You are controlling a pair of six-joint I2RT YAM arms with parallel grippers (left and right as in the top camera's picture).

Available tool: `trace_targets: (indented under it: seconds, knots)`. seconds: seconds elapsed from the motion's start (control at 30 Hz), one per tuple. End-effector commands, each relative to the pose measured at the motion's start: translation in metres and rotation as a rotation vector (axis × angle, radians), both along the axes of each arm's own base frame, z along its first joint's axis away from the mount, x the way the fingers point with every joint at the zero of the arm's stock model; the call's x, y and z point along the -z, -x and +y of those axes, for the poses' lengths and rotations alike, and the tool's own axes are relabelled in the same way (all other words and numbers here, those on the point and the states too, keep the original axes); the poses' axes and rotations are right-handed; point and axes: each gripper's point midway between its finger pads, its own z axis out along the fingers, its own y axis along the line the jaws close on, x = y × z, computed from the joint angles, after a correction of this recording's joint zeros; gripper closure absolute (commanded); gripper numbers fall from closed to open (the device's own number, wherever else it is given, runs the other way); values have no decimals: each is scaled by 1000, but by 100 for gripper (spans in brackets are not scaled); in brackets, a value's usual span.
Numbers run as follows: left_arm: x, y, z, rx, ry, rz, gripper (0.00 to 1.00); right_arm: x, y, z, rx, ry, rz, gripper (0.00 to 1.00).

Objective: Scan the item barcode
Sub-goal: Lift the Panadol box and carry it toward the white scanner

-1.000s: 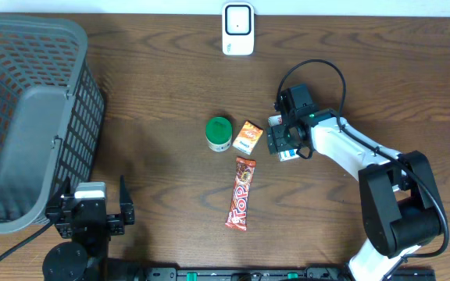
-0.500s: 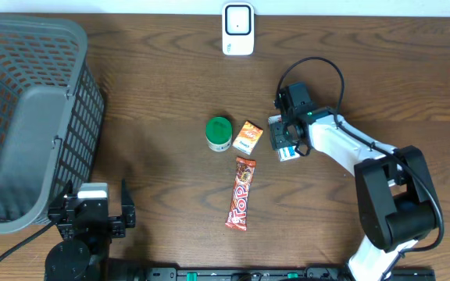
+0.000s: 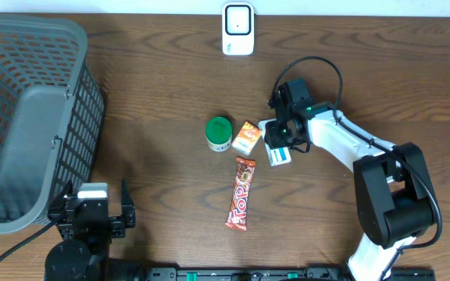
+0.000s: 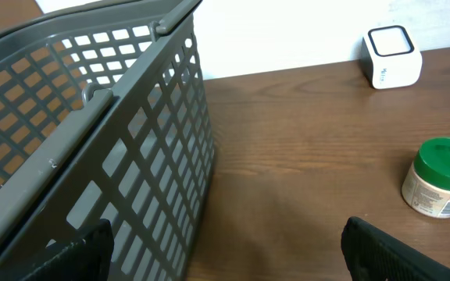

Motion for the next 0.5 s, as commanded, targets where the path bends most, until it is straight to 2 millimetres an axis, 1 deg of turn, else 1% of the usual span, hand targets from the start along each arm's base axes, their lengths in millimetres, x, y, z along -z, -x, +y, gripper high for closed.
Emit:
trace_targets:
  seconds: [0.0, 0.1, 0.3, 0.4, 0.43, 0.47]
  knots:
    - [0, 0, 0, 0, 11, -4, 8, 2, 12, 9, 0, -83, 104, 66]
    - [0, 0, 0, 0, 11, -4, 8, -2, 15, 6, -1, -71, 134, 70]
    - [0, 0, 0, 0, 11, -4, 8, -17, 25, 4, 1, -54, 208, 70]
    - [0, 0, 0, 0, 11, -4, 8, -31, 32, 14, -56, -113, 247, 69]
    - [0, 0, 0, 0, 11, -4, 8, -38, 35, 20, -81, -149, 262, 69]
    - [0, 0, 0, 0, 10, -4, 8, -49, 39, 28, -116, -210, 284, 69]
